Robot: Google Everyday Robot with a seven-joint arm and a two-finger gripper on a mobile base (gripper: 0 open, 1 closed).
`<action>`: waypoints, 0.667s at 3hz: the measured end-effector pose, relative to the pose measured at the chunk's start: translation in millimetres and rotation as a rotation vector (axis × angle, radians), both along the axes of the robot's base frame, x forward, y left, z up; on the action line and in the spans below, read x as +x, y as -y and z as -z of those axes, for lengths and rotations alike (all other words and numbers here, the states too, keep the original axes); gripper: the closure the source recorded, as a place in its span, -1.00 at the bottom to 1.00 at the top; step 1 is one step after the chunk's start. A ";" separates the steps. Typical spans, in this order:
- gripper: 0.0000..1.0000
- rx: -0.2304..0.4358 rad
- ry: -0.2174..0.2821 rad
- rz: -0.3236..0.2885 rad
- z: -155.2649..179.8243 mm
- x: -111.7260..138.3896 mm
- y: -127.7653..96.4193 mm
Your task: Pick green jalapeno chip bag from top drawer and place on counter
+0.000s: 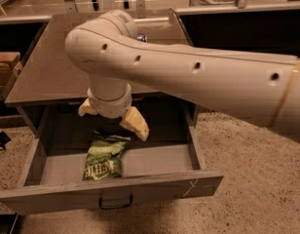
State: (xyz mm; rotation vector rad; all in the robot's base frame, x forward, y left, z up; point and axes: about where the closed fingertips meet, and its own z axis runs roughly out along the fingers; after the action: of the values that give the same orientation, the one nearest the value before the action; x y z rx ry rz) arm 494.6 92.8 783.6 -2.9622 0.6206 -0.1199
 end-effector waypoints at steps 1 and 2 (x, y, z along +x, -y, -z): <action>-1.00 -0.044 -0.030 -0.118 4.5 -4.0 1.7; -1.00 -0.044 -0.030 -0.118 4.5 -4.0 1.6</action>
Offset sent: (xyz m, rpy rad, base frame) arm -0.0041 -0.0013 -0.0049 -0.0459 0.0343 0.1141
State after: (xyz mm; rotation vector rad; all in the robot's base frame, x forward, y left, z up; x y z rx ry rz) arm 490.7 91.2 779.1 -3.0396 0.4505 -0.0797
